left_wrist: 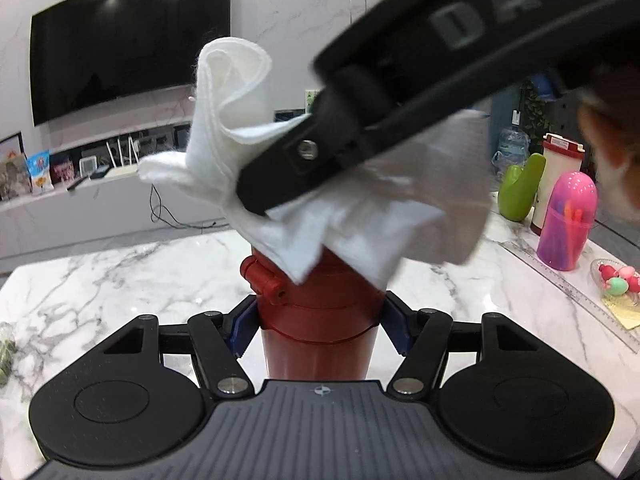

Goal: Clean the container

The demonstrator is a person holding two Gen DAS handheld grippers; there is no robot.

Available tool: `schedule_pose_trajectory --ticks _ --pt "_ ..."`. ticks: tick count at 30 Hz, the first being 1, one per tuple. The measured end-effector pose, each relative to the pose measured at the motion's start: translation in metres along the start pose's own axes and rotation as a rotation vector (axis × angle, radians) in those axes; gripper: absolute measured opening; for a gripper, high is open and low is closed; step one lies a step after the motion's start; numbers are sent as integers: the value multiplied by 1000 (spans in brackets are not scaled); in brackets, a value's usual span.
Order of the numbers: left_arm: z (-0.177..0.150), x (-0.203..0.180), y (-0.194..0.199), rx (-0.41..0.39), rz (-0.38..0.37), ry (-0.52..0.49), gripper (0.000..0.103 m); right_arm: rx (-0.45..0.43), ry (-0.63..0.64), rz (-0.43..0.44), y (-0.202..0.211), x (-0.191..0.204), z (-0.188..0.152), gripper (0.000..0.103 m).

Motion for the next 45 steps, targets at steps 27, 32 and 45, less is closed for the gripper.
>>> schedule_pose_trajectory --ticks 27,32,45 --pt "10 0 -10 43 14 13 63 -189 -237 47 42 -33 -65 23" --pt "12 3 -10 49 19 30 63 -202 -216 105 42 -28 -61 23" --pt "12 -6 -7 41 26 -17 63 -227 -245 228 20 -28 -40 23"
Point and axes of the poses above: each gripper's, at about its wrist camera, not at the fingertips, and y roughly against the way its jaws point, x to its left, z to its top, the point moved 5 cm from there along -y, roughly the way its jaws point, and after that the axes turned 2 degrees about -y, right-handed, at the moved point
